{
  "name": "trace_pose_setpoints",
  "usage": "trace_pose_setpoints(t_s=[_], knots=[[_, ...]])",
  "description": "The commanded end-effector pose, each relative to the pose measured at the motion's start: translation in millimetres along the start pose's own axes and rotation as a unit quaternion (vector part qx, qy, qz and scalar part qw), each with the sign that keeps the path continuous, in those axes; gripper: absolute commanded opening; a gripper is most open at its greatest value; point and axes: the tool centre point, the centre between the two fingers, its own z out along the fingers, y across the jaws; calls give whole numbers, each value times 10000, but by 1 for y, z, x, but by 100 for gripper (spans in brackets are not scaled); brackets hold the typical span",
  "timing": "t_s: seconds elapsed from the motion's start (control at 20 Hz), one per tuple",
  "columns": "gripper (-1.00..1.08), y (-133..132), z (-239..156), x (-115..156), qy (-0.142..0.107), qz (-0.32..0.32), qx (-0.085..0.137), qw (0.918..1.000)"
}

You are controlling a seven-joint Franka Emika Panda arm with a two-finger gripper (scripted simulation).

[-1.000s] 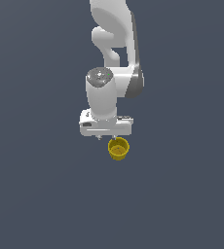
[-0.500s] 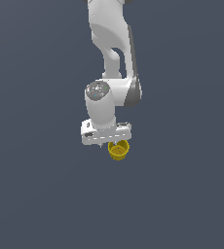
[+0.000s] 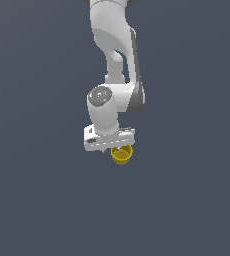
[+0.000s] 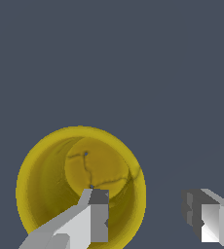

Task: Pick up the object and move it to a goal position.

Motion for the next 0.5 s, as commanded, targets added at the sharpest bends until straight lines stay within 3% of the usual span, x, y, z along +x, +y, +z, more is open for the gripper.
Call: trace_pose_setpoints(t_s=[0.0,0.4,0.45], knots=[[28,0,6,0,-4,-2,2,10000],[28,0,28,-1,3,-16,6,10000],[-100,0,28,-1,3,-16,6,10000]])
